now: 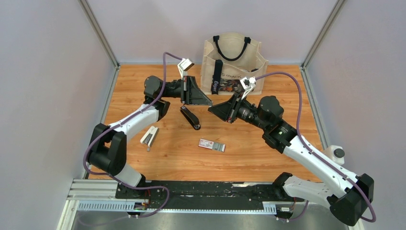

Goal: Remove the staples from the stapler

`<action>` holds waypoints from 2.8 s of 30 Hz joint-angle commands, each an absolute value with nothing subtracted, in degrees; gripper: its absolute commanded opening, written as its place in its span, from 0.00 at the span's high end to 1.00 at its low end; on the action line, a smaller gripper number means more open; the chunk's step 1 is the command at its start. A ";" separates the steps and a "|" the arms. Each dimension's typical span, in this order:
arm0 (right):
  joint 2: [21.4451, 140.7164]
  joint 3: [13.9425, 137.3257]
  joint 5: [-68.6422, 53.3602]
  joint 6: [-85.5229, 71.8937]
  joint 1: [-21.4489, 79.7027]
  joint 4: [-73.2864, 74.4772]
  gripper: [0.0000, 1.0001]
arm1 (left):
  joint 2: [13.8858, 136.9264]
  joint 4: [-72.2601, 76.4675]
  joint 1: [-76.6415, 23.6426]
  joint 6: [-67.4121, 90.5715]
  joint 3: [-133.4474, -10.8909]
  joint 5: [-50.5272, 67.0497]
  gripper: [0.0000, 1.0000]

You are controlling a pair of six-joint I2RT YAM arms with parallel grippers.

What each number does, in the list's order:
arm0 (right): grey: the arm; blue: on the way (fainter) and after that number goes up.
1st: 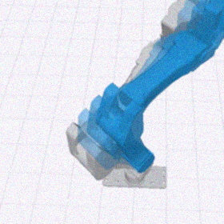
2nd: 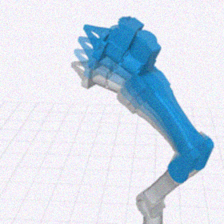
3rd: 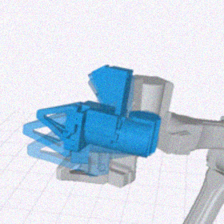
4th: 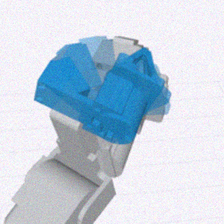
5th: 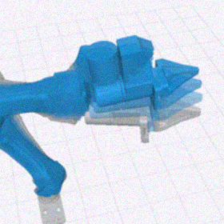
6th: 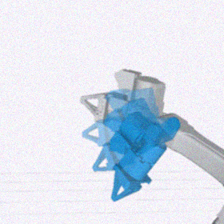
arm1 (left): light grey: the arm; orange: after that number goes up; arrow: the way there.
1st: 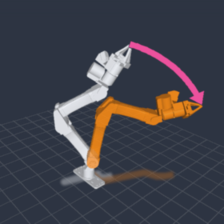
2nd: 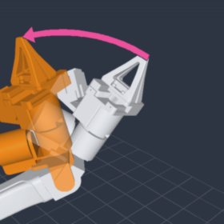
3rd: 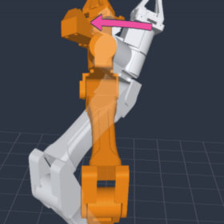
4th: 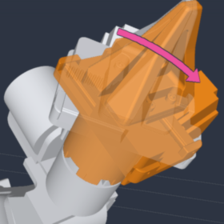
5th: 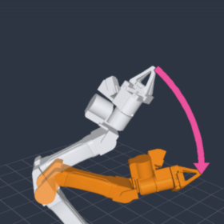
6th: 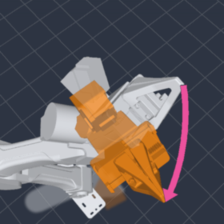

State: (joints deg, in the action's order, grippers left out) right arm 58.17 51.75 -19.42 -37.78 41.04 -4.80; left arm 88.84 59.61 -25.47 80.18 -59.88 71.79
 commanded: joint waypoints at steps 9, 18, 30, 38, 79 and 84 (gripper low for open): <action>57.66 52.12 -18.46 -37.53 40.78 -7.13 0.92 | 85.70 57.58 -26.54 75.15 -57.48 72.25 0.77; 57.13 46.76 -12.14 -32.61 40.78 7.63 0.93 | 77.79 -18.33 -26.80 19.11 -70.21 57.67 0.21; 70.13 47.90 12.38 -39.71 45.17 26.18 0.98 | 83.05 -30.14 -25.66 4.32 -69.44 45.62 0.20; 79.80 50.01 22.67 -50.35 53.52 29.27 0.99 | 87.97 -30.85 -27.42 -8.61 -67.85 39.03 0.18; 95.09 61.17 31.03 -61.08 61.35 40.78 1.00 | 85.52 -27.33 -29.18 -13.10 -58.27 33.93 0.19; 96.24 61.96 30.06 -61.00 61.00 41.48 1.00 | 85.26 -27.33 -29.18 -13.01 -58.10 33.84 0.19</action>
State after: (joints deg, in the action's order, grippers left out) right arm 95.55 59.57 29.87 -60.60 61.41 40.69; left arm 87.50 -28.47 -28.91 -11.29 -58.50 33.78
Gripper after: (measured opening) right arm 0.174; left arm 0.814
